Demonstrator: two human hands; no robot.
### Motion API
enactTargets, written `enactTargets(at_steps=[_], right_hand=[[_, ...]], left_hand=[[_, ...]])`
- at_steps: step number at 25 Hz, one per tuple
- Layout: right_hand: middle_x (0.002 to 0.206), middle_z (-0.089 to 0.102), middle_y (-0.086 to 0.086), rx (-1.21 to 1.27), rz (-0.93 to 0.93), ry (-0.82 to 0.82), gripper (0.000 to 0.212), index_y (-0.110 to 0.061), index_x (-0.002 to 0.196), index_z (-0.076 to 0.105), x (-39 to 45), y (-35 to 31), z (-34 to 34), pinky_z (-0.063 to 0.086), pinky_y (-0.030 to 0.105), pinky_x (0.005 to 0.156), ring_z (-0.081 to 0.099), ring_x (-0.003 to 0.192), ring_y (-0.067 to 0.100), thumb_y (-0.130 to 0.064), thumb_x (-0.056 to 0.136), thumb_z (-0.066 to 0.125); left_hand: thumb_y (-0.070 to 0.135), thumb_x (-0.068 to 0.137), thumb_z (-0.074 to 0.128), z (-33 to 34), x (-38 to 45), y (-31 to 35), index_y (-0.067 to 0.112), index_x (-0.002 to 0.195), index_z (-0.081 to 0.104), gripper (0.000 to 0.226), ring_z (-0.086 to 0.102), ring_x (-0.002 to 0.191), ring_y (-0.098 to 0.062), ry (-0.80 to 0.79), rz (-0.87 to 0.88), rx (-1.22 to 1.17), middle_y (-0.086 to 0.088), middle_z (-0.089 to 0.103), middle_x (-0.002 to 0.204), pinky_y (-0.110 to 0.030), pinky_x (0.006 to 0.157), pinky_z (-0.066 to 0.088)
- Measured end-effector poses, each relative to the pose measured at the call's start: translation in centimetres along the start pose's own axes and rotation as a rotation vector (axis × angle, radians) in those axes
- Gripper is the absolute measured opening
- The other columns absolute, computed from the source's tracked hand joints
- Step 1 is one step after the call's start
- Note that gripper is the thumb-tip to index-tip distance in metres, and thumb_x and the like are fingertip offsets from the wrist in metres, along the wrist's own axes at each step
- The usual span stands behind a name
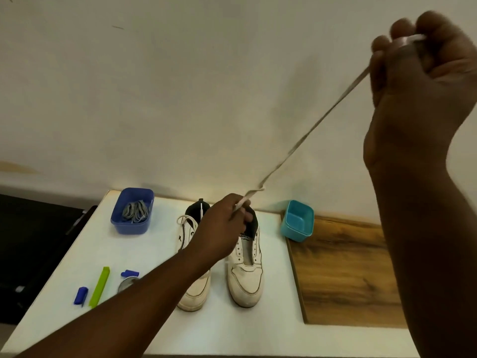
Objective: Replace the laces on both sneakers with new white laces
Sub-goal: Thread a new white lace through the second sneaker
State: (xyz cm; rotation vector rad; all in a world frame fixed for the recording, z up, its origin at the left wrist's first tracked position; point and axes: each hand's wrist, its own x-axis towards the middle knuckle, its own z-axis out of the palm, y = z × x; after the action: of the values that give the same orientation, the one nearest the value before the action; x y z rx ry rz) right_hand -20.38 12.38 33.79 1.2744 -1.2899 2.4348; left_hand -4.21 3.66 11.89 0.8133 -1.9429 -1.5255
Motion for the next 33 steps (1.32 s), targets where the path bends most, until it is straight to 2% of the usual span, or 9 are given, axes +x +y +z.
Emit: enactTargets(at_steps=[3, 5, 7, 12, 17, 23, 28, 30, 33], right_hand=[[0.120, 0.063, 0.000, -0.382, -0.076, 0.061, 0.044, -0.003, 0.126, 0.055, 0.4, 0.9, -0.5, 0.050, 0.027, 0.103, 0.064, 0.115, 0.008, -0.026, 0.091, 0.067], [0.102, 0.062, -0.006, -0.978, 0.053, -0.200, 0.036, -0.012, 0.106, 0.059, -1.3, 1.8, -1.0, 0.042, 0.014, 0.087, 0.059, 0.095, 0.001, -0.046, 0.092, 0.063], [0.115, 0.069, 0.003, -1.338, 0.377, -0.607, 0.047, -0.014, 0.117, 0.068, -4.4, 2.8, -1.6, 0.041, 0.025, 0.085, 0.064, 0.103, 0.015, -0.054, 0.094, 0.064], [0.129, 0.069, -0.004, -1.112, 0.699, -1.019, 0.048, -0.033, 0.134, 0.061, -10.6, 4.2, -1.1, 0.046, 0.022, 0.084, 0.066, 0.110, 0.011, -0.040, 0.090, 0.077], [0.090, 0.078, 0.004, -0.850, 0.909, -0.888, 0.039, -0.021, 0.126, 0.058, -12.3, 6.5, -2.1, 0.055, 0.020, 0.054, 0.073, 0.066, 0.009, -0.012, 0.092, 0.075], [0.092, 0.072, 0.000, -1.456, 0.471, -0.515, 0.010, -0.029, 0.091, 0.070, -8.2, 6.6, -7.3, 0.060, 0.037, 0.066, 0.068, 0.074, 0.017, -0.020, 0.093, 0.072], [0.083, 0.064, -0.001, -1.884, 0.451, -0.546, 0.010, -0.021, 0.099, 0.069, -7.1, 6.9, -9.0, 0.055, 0.035, 0.066, 0.061, 0.072, 0.019, -0.015, 0.091, 0.068], [0.094, 0.067, 0.000, -1.836, 0.529, -0.654, 0.016, -0.021, 0.108, 0.069, -8.0, 7.2, -8.6, 0.057, 0.038, 0.074, 0.064, 0.082, 0.020, -0.024, 0.093, 0.069], [0.126, 0.064, -0.006, -1.399, 0.580, -0.795, 0.047, -0.028, 0.134, 0.061, -10.0, 6.8, -5.7, 0.054, 0.037, 0.093, 0.063, 0.106, 0.015, -0.047, 0.093, 0.071]], left_hand=[[0.032, 0.105, 0.046, -0.3, -0.1, -0.6, 0.024, 0.099, 0.061, 0.018, 0.066, 0.078, -0.021, 0.040, -0.011, 0.066, 0.007, 0.071, 0.083, -0.053, 0.080, 0.055], [0.034, 0.106, 0.044, -0.7, -0.1, 0.3, 0.024, 0.101, 0.061, 0.020, 0.063, 0.074, -0.012, 0.068, 0.063, 0.105, 0.005, 0.069, 0.083, -0.047, 0.079, 0.054], [0.031, 0.106, 0.040, -1.0, -0.1, 1.7, 0.029, 0.105, 0.061, 0.020, 0.062, 0.079, -0.005, 0.091, 0.168, 0.173, 0.008, 0.069, 0.087, -0.036, 0.079, 0.052], [0.034, 0.107, 0.036, -1.2, 0.6, 3.1, 0.028, 0.111, 0.059, 0.024, 0.062, 0.089, -0.006, 0.048, 0.292, 0.251, 0.009, 0.066, 0.097, -0.038, 0.082, 0.052], [0.032, 0.107, 0.038, -1.9, 0.8, 2.7, 0.030, 0.144, 0.046, 0.038, 0.057, 0.117, -0.011, 0.076, 0.206, 0.292, 0.006, 0.051, 0.140, -0.026, 0.097, 0.044], [0.019, 0.102, 0.040, -5.6, 2.0, 1.1, 0.025, 0.117, 0.062, 0.027, 0.057, 0.075, -0.015, 0.343, 0.161, 0.347, 0.003, 0.064, 0.093, -0.035, 0.069, 0.046], [0.013, 0.089, 0.047, -6.7, 3.8, 2.3, 0.023, 0.068, 0.057, 0.025, 0.038, 0.054, -0.015, 0.776, -0.242, -0.559, 0.005, 0.050, 0.063, -0.029, 0.053, 0.029], [0.015, 0.092, 0.047, -6.7, 3.2, 3.5, 0.023, 0.076, 0.063, 0.024, 0.044, 0.055, -0.011, 0.718, -0.164, -0.508, 0.003, 0.060, 0.067, -0.027, 0.054, 0.033], [0.019, 0.098, 0.049, -4.5, 1.6, 6.5, 0.024, 0.095, 0.069, 0.020, 0.042, 0.050, -0.007, 0.281, -0.055, -0.298, 0.001, 0.075, 0.086, -0.023, 0.052, 0.035]])
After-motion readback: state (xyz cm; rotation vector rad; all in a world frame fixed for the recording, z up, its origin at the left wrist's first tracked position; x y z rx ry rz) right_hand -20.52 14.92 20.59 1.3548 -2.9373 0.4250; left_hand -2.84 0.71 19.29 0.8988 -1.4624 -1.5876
